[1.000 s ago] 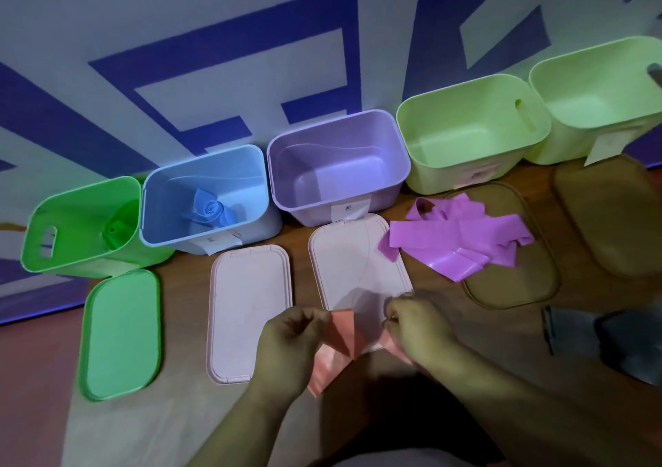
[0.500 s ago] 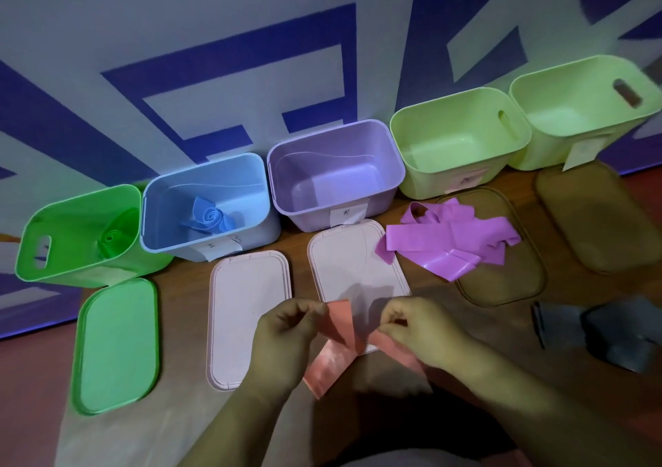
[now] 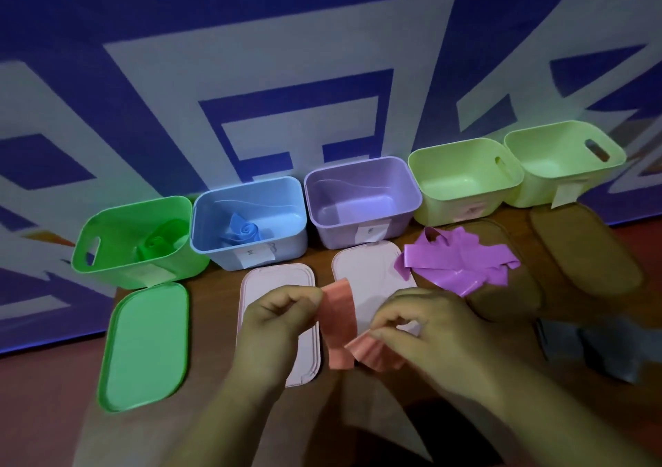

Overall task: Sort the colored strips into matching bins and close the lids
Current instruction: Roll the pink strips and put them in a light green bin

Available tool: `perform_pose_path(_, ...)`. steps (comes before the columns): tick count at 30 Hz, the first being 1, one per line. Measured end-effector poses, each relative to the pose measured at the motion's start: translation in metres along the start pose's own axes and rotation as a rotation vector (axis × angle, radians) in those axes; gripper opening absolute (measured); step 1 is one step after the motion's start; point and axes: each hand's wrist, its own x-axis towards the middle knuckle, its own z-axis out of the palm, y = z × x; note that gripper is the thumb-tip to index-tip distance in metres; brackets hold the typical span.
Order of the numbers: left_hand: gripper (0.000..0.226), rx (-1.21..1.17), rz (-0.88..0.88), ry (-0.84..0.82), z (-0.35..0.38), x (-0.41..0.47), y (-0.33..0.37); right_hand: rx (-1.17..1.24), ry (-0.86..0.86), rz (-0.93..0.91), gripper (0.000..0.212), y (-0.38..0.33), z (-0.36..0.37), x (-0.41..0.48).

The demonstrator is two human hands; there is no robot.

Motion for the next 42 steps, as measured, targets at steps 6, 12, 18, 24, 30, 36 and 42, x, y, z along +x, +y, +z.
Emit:
perform_pose_path(6,0.028,-0.097,0.148,-0.084,-0.043,-0.032,0.037,0.161,0.229,-0.176,0.005,-0.079,0.011,0.008)
perform_pose_path(12,0.020,-0.226,0.193,-0.141,-0.084,-0.060,0.068,0.343,0.316,-0.102,0.020,-0.134,0.033,0.015)
perform_pose_path(18,0.010,-0.246,0.208,-0.131,-0.116,-0.080,0.082,0.492,0.377,-0.131,0.015,-0.170,0.057,0.020)
perform_pose_path(24,0.007,-0.280,0.205,-0.144,-0.137,-0.086,0.078,0.616,0.426,-0.119,0.008,-0.185,0.080,0.019)
perform_pose_path(30,0.011,-0.256,0.232,-0.162,-0.152,-0.087,0.075,0.631,0.458,-0.110,0.020,-0.194,0.091,0.017)
perform_pose_path(36,0.028,-0.214,0.244,-0.187,-0.157,-0.086,0.072,0.663,0.515,-0.096,0.012,-0.198,0.097,0.018)
perform_pose_path(42,0.027,-0.194,0.243,-0.187,-0.154,-0.086,0.075,0.613,0.557,-0.099,0.019,-0.198,0.096,0.018)
